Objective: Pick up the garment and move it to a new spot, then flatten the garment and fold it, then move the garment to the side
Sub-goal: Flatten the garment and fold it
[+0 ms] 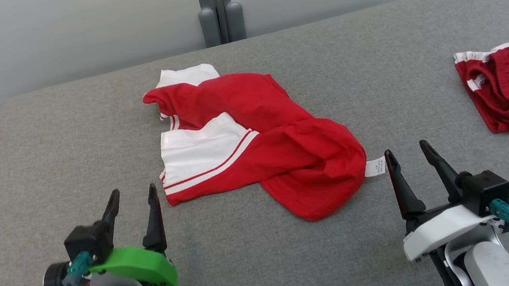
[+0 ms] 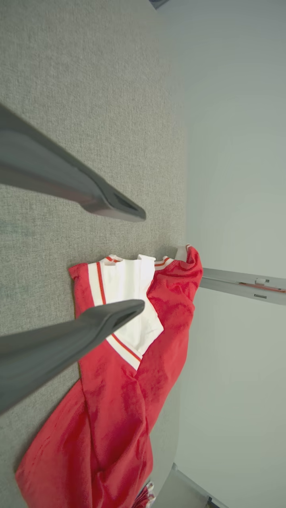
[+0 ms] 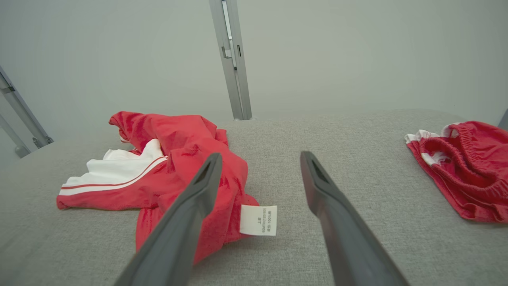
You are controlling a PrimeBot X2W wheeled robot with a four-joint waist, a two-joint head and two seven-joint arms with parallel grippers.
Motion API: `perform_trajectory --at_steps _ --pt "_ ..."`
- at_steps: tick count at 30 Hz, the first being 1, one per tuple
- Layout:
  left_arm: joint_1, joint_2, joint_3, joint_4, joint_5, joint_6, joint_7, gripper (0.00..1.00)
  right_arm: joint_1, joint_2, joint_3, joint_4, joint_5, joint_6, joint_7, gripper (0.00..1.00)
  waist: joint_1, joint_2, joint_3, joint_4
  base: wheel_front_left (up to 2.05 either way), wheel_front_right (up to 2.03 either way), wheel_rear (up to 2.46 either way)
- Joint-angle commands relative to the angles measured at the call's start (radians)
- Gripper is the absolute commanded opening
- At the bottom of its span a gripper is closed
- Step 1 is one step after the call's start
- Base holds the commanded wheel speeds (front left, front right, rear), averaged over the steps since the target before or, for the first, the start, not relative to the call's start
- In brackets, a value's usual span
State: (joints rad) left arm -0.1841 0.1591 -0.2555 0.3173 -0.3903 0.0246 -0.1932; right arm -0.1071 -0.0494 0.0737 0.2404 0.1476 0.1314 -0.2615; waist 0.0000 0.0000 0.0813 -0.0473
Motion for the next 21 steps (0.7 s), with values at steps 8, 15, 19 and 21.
perform_trajectory --at_steps 8,15,19,21 --pt "-0.26 0.037 -0.025 0.184 0.004 -0.056 0.136 1.0 -0.059 -0.002 0.02 -0.019 0.002 -0.002 -0.005 1.0 0.0 0.0 0.131 -0.085 0.0 0.0 0.0" --pt "-0.39 0.074 -0.026 0.341 -0.023 -0.104 0.234 1.0 -0.082 -0.002 0.023 -0.026 0.018 -0.002 -0.005 1.0 0.0 0.0 0.195 -0.138 0.0 0.0 0.0" --pt "-0.416 0.085 -0.032 0.396 -0.038 -0.121 0.254 1.0 -0.082 -0.002 0.025 -0.025 0.024 -0.002 -0.005 1.0 0.0 0.0 0.204 -0.15 0.0 0.0 0.0" --pt "-0.422 0.085 -0.033 0.414 -0.049 -0.126 0.248 1.0 -0.081 -0.002 0.027 -0.025 0.027 -0.002 -0.005 1.0 0.0 0.0 0.205 -0.154 0.0 0.0 0.0"
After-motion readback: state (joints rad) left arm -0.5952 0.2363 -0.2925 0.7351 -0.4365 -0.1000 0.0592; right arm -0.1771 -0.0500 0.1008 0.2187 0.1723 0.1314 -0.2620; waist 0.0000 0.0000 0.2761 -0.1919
